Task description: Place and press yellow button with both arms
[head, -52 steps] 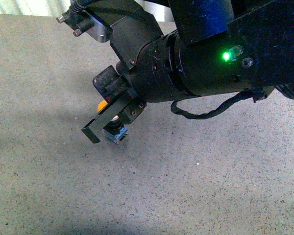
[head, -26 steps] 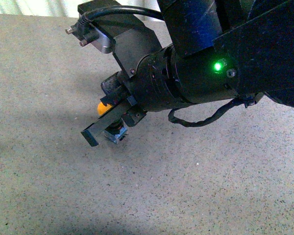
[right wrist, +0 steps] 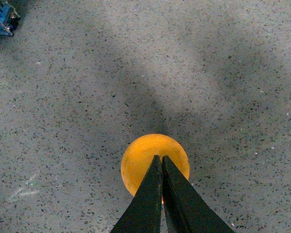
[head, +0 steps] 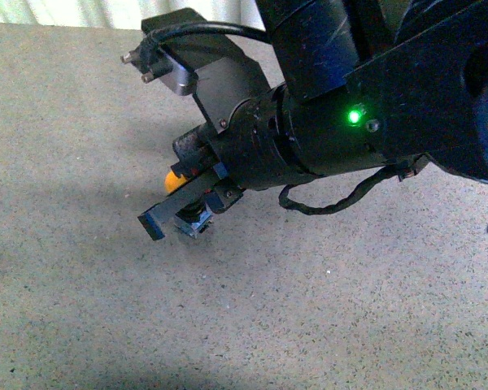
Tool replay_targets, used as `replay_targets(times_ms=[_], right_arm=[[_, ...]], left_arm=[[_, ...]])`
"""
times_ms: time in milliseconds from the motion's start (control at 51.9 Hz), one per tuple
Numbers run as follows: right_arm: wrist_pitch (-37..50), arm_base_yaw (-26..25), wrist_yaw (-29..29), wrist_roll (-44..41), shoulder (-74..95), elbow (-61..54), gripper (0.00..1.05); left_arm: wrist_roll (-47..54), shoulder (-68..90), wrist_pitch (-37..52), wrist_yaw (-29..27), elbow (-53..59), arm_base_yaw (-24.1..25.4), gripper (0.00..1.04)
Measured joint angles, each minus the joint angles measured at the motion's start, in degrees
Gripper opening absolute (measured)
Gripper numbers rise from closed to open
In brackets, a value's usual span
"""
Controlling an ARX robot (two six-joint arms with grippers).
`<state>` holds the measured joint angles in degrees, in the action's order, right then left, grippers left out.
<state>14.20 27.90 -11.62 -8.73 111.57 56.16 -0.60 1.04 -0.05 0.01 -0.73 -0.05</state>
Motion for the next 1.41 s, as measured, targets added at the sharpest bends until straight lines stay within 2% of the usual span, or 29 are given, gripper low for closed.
replay_targets(times_ms=[77, 231, 405, 462, 482, 539, 597, 905, 1156, 1214, 1329, 1406], right_arm=[[1.64, -1.07, -0.33, 2.29, -1.20, -0.79, 0.01], [6.43, -6.54, -1.64, 9.03, -9.01, -3.69, 0.01], [11.45, -13.51, -1.31, 11.58, -21.77, -11.63, 0.01], [11.85, -15.65, -1.49, 12.04, -27.45, -16.00, 0.12], [12.28, -15.89, -0.48, 12.15, -28.72, -17.11, 0.14], [26.21, -15.54, 13.70, 10.62, -31.63, -23.04, 0.02], [34.93, -16.20, 21.77, 9.84, -34.18, -28.37, 0.01], [36.94, -20.85, 18.78, 9.11, -45.81, -42.10, 0.01], [33.24, -23.43, 15.93, 9.09, -55.78, -48.57, 0.01], [31.45, -26.43, 11.93, 9.05, -58.95, -49.96, 0.01], [28.20, -27.71, 11.76, 9.07, -64.15, -51.95, 0.01], [30.58, -27.71, 11.65, 9.07, -64.78, -53.99, 0.01]], left_arm=[[0.00, -0.07, 0.02, 0.02, 0.00, 0.00, 0.01], [0.00, -0.09, 0.02, 0.00, 0.00, 0.00, 0.01], [0.00, -0.09, 0.02, 0.00, 0.00, 0.00, 0.01], [0.00, -0.09, 0.02, -0.02, 0.00, 0.00, 0.01], [0.00, -0.09, 0.04, -0.02, 0.00, 0.00, 0.01], [0.00, -0.09, 0.02, 0.07, 0.00, 0.00, 0.01], [0.00, -0.09, 0.04, 0.02, 0.00, 0.00, 0.01], [0.00, -0.09, 0.04, 0.00, 0.00, 0.00, 0.01], [0.00, -0.09, 0.04, 0.00, 0.00, 0.00, 0.01], [0.00, -0.09, 0.02, 0.00, 0.00, 0.00, 0.01], [0.00, -0.09, 0.02, 0.00, 0.00, 0.00, 0.01], [0.00, -0.09, 0.04, 0.00, 0.00, 0.00, 0.01]])
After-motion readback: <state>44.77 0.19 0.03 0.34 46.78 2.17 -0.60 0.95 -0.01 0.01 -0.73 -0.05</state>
